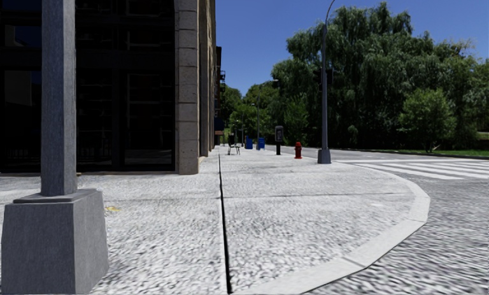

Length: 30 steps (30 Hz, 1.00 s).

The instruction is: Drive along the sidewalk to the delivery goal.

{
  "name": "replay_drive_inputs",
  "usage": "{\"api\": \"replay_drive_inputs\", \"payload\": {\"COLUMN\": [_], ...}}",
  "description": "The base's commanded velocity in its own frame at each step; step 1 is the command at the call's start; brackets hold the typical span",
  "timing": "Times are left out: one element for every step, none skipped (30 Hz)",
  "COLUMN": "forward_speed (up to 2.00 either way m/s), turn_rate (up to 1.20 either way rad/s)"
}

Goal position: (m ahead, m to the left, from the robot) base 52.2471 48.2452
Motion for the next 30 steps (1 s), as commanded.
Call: {"api": "replay_drive_inputs", "payload": {"forward_speed": [1.62, 1.62, 1.55, 1.51, 1.49, 1.49, 1.48, 1.48, 1.48, 1.48, 1.48, 1.48, 1.48, 1.48, 1.48, 1.48, 1.48, 1.48, 1.48, 1.48, 1.48, 1.48, 1.48, 1.48, 1.48, 1.48, 1.48, 1.48, 1.48, 1.48], "turn_rate": [0.00, 0.00, 0.00, 0.00, 0.00, 0.00, 0.00, 0.00, 0.00, 0.00, 0.00, 0.00, 0.00, 0.00, 0.00, 0.00, 0.00, 0.00, 0.00, 0.00, 0.00, 0.00, 0.00, 0.00, 0.00, 0.00, 0.00, 0.00, 0.00, 0.00]}}
